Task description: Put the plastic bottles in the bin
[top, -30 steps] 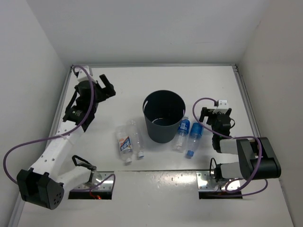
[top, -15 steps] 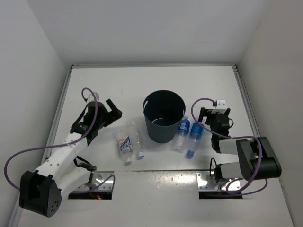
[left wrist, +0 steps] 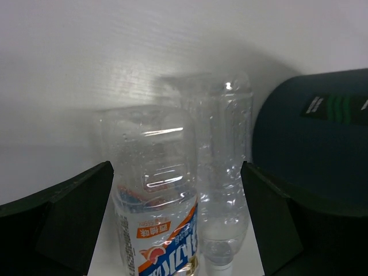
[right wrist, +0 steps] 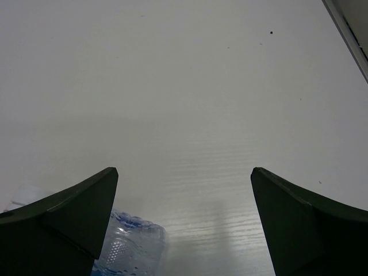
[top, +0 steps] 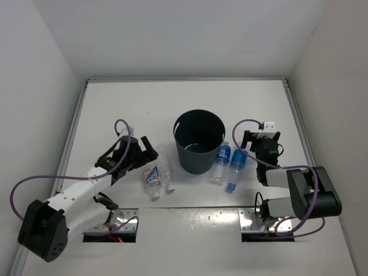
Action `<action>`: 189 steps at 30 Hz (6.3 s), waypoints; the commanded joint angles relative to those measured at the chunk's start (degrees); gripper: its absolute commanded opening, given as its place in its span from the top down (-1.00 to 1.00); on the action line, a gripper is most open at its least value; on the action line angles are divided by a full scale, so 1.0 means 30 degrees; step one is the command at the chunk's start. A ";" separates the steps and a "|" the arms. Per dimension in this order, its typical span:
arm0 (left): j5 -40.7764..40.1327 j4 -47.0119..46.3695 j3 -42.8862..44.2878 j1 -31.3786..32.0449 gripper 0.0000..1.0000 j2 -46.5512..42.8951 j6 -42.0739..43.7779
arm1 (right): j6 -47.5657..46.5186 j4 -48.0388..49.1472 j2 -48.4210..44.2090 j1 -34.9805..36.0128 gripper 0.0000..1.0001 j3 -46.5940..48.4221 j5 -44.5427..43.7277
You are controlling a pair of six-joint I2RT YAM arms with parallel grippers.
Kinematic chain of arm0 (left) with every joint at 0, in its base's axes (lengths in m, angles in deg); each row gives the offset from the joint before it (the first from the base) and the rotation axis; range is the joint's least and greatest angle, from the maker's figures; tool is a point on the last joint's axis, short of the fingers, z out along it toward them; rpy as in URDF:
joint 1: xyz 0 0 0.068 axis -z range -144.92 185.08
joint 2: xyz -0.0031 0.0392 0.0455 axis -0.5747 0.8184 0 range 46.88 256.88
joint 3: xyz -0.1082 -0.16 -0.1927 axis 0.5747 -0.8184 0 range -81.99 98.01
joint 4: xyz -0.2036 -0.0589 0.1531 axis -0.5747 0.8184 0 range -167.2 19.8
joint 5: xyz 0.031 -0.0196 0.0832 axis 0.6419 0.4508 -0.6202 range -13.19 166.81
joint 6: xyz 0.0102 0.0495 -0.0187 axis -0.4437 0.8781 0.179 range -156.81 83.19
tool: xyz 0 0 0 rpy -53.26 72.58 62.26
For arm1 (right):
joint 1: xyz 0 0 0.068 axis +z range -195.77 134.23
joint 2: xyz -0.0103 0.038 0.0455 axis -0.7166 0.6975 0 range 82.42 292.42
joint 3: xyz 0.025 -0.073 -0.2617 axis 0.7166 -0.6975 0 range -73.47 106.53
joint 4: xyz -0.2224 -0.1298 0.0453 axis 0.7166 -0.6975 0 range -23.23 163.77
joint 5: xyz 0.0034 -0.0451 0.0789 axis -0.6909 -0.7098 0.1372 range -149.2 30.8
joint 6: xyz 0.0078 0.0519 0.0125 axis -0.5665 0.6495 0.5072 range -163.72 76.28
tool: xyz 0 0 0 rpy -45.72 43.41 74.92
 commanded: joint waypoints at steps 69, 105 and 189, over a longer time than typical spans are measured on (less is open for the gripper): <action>-1.4039 -0.1930 1.7942 1.0894 -1.00 0.7446 0.9720 | 0.0027 0.1062 0.0054 0.0575 -1.00 0.0583 -0.1142; -1.1230 0.3758 0.4404 0.7988 -1.00 -0.2903 -0.0593 | 0.2283 -3.0901 0.3394 -0.3412 -1.00 1.3533 1.2596; -0.8035 0.3758 0.1212 0.7079 -1.00 -0.1641 -0.3786 | 0.6179 -2.8206 0.1108 -0.1649 -1.00 2.0599 1.3022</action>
